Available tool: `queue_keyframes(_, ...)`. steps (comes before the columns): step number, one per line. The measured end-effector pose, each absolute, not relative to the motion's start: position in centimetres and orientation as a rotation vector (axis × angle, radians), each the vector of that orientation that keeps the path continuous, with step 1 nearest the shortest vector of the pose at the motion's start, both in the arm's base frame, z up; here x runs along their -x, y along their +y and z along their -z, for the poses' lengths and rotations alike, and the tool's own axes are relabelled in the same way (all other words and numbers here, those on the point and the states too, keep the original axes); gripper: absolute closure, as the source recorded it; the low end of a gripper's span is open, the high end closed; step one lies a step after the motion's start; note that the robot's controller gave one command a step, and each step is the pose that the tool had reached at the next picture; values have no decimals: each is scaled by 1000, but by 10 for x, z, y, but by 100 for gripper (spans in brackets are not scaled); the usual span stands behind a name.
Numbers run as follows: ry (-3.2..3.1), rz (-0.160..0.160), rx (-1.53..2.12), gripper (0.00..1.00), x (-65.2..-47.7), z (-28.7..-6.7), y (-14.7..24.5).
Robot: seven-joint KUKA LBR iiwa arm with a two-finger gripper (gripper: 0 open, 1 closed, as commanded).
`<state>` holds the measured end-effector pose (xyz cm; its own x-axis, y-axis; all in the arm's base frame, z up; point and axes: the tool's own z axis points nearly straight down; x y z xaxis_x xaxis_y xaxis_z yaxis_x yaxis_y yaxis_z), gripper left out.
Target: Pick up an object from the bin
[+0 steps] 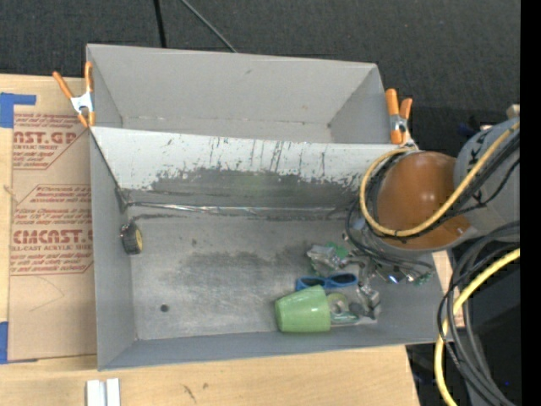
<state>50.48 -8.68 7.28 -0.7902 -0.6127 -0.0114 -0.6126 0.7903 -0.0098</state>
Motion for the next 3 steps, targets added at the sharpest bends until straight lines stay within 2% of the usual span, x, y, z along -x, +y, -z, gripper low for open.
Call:
queue_keyframes(1,2895,2,1208,0,-528,-97,-103)
queue_keyframes(2,2898,-1,1210,100,-527,-96,-103)
queue_keyframes(3,2898,-1,1210,0,-527,-96,-103)
